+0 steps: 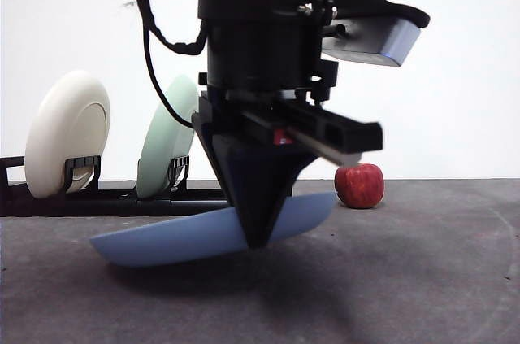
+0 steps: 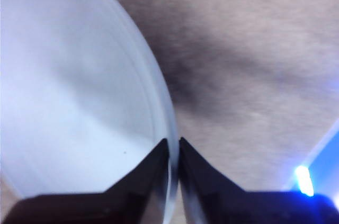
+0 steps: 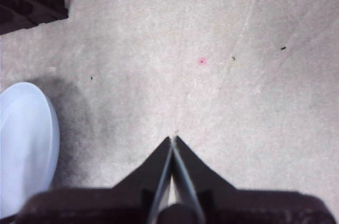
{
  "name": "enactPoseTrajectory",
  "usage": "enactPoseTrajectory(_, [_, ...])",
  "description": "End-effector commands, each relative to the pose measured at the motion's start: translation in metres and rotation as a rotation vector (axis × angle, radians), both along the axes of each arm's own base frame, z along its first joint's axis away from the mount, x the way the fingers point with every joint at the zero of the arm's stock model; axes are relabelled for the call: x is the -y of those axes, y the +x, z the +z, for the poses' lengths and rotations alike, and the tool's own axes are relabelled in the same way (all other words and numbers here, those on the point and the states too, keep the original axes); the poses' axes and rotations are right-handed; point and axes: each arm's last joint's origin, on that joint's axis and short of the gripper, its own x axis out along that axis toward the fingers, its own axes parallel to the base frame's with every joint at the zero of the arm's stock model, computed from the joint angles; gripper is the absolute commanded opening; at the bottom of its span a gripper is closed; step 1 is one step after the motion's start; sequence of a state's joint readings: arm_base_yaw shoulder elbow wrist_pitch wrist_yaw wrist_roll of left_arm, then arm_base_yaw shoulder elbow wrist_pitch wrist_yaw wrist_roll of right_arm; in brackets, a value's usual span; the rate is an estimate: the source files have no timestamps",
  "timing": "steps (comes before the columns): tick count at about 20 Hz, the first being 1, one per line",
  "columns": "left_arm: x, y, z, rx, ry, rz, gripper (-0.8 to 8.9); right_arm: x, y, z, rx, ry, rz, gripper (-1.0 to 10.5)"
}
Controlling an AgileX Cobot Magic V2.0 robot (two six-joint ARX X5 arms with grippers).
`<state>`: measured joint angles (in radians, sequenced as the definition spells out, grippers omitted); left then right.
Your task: Take the blue plate from the plate rack,put the plate on the table,take the apple from the table,put the apple in the plate
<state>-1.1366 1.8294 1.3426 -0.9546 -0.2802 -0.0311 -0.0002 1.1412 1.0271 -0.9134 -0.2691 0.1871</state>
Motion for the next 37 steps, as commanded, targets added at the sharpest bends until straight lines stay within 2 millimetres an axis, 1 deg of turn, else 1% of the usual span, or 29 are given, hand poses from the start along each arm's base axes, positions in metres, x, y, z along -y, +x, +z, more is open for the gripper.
enactPoseTrajectory(1, [0.000, -0.002, -0.005, -0.043, -0.012, -0.004, 2.27, 0.000, 0.000, 0.000, -0.002, 0.002, -0.003, 0.1])
enactPoseTrajectory(8, [0.000, -0.001, -0.005, -0.045, -0.015, 0.019, 2.30, 0.000, 0.001, 0.001, 0.003, 0.004, -0.001, 0.1])
enactPoseTrajectory(10, [-0.002, -0.002, -0.002, -0.057, 0.005, 0.028, 2.28, -0.001, 0.004, 0.003, 0.043, 0.027, 0.023, 0.1])
enactPoseTrajectory(12, [-0.004, -0.004, 0.005, -0.076, 0.022, 0.064, 2.19, -0.003, 0.008, 0.006, 0.095, 0.078, 0.050, 0.1])
enactPoseTrajectory(13, [-0.006, -0.005, 0.010, -0.081, 0.019, 0.065, 2.18, -0.003, 0.011, 0.007, 0.113, 0.099, 0.047, 0.5])
enactPoseTrajectory(15, [-0.012, -0.008, 0.026, -0.082, -0.021, 0.062, 2.01, -0.005, 0.017, 0.009, 0.158, 0.145, 0.064, 1.9])
enactPoseTrajectory(17, [-0.021, -0.013, 0.048, -0.059, -0.091, 0.065, 0.31, -0.010, 0.027, 0.008, 0.192, 0.174, 0.089, 3.4])
enactPoseTrajectory(18, [-0.027, -0.016, 0.062, -0.040, -0.137, 0.062, -0.13, -0.015, 0.033, 0.007, 0.203, 0.177, 0.105, 4.6])
enactPoseTrajectory(19, [-0.033, -0.019, 0.074, -0.024, -0.176, 0.064, -0.09, -0.019, 0.038, 0.006, 0.210, 0.176, 0.120, 5.5])
enactPoseTrajectory(20, [-0.042, -0.023, 0.089, -0.006, -0.228, 0.078, -0.09, -0.024, 0.045, 0.004, 0.213, 0.176, 0.125, 6.3])
enactPoseTrajectory(21, [-0.050, -0.026, 0.100, 0.011, -0.270, 0.082, -0.09, -0.030, 0.052, 0.002, 0.206, 0.162, 0.127, 6.4])
enactPoseTrajectory(24, [-0.076, -0.034, 0.131, 0.053, -0.380, 0.117, -0.09, -0.046, 0.077, -0.002, 0.169, 0.099, 0.138, 6.4])
enactPoseTrajectory(26, [-0.093, -0.041, 0.144, 0.070, -0.411, 0.141, -0.08, -0.057, 0.096, -0.001, 0.142, 0.050, 0.162, 6.5])
enactPoseTrajectory(28, [-0.110, -0.046, 0.154, 0.099, -0.408, 0.174, -0.08, -0.067, 0.118, 0.002, 0.123, -0.034, 0.173, 7.0])
enactPoseTrajectory(30, [-0.127, -0.050, 0.160, 0.148, -0.377, 0.213, -0.08, -0.077, 0.140, 0.004, 0.108, -0.094, 0.187, 7.0])
enactPoseTrajectory(32, [-0.142, -0.055, 0.166, 0.195, -0.360, 0.253, -0.08, -0.084, 0.163, 0.001, 0.092, -0.116, 0.189, 7.0])
enactPoseTrajectory(34, [-0.155, -0.060, 0.173, 0.212, -0.384, 0.269, -0.08, -0.089, 0.187, -0.005, 0.091, -0.125, 0.182, 7.0])
enactPoseTrajectory(37, [-0.172, -0.065, 0.182, 0.247, -0.430, 0.291, -0.08, -0.097, 0.221, -0.019, 0.065, -0.140, 0.175, 7.0])
